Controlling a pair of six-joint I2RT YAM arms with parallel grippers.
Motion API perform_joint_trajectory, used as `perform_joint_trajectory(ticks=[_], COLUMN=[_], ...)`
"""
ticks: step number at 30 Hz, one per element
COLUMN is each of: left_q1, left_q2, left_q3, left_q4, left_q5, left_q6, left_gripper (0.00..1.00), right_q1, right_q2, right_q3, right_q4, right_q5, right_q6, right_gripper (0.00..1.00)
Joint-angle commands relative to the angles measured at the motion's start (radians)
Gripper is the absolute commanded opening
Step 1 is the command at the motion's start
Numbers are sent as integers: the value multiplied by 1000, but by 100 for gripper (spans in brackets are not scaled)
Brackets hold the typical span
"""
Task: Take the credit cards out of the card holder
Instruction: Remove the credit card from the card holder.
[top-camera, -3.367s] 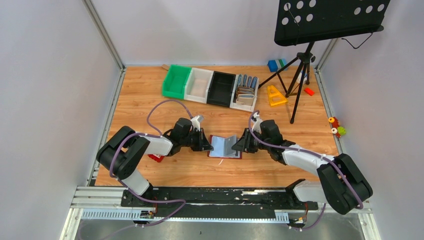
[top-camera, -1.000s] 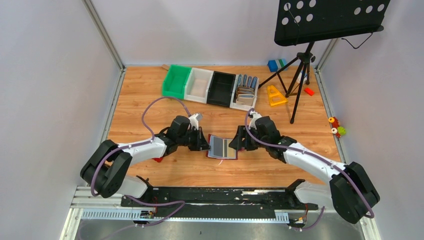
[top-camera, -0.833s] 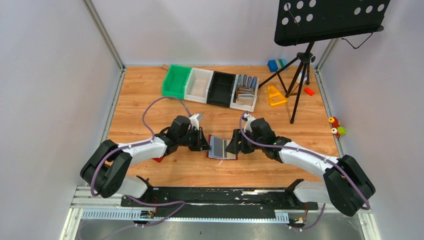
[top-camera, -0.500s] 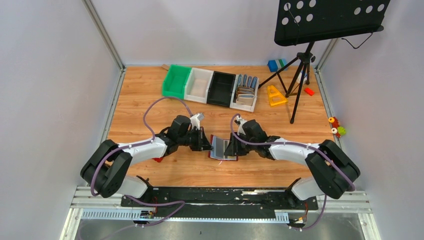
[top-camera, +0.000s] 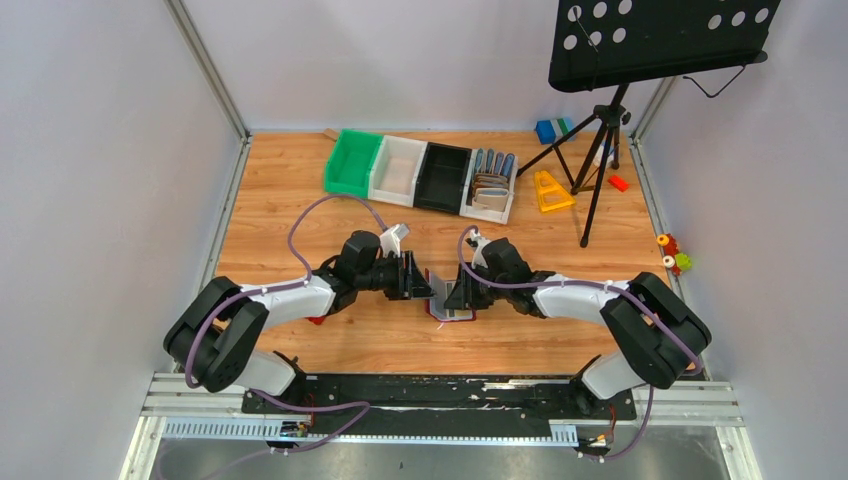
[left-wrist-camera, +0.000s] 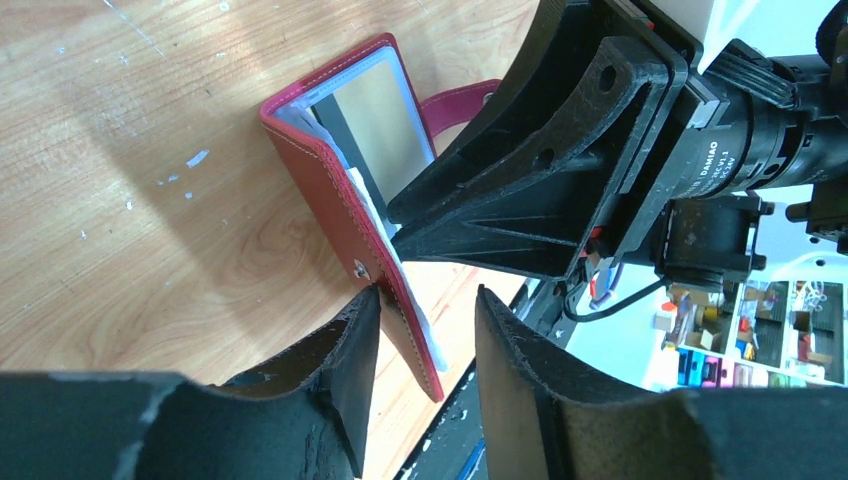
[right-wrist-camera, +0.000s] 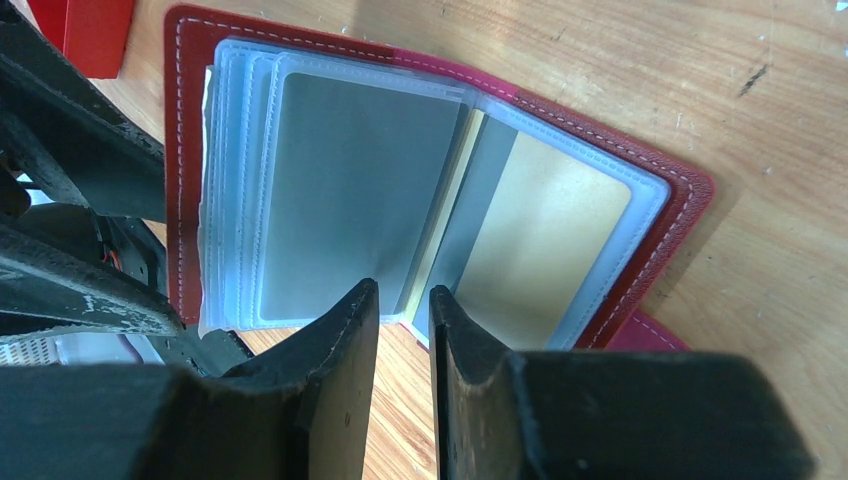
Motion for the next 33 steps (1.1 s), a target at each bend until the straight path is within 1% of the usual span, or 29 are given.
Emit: perform_joint_trajectory(ticks=[1, 5, 7, 10, 12, 14, 15, 17, 19, 20, 23, 25, 27, 28, 31, 33], left_q1=[0, 0, -1, -1, -1, -2, -2, -2, -2, -2, -2, -2, -2, -2, -2, -1], left_q2=[-18, -12, -13, -8, -1, 6, 9, 7, 4, 0, -18, -24, -19, -11, 15, 18], left_q3=[-2, 1, 8, 23, 37, 48, 51, 53, 52, 50, 39, 21, 9, 4, 2, 10], left_q4=[49, 25, -1, -48, -76, -99, -107, -113, -110, -106, -73, -27, 31, 61, 112, 96], left_q5=[4, -6, -21, -42, -48, -48, -48, -53, -51, -50, -38, -19, 10, 26, 59, 56], left_q6=[-1, 14, 27, 50, 64, 75, 80, 84, 84, 82, 66, 43, 17, 2, -24, -15], left_gripper=[46, 39, 33, 30, 31, 39, 41, 40, 30, 27, 22, 18, 7, 3, 0, 0], right_q1=[1, 1, 2, 1, 3, 2, 3, 1, 2, 1, 2, 1, 0, 0, -7, -22], right_q2=[5, 7, 7, 1, -2, -2, -2, -2, -1, -1, 0, 5, 12, 16, 11, -9], right_q3=[11, 14, 14, 12, 11, 12, 12, 12, 10, 10, 8, 5, 0, -4, -18, -37], right_q4=[49, 50, 51, 51, 50, 49, 49, 49, 51, 49, 51, 58, 75, 87, 98, 95], right_q5=[-9, -14, -17, -17, -17, -17, -17, -15, -14, -13, -12, -17, -30, -39, -36, -18], right_q6=[10, 8, 9, 10, 10, 10, 10, 11, 13, 14, 13, 15, 24, 29, 43, 50], right_gripper=[26, 25, 25, 25, 25, 25, 25, 25, 25, 25, 25, 26, 27, 27, 28, 30])
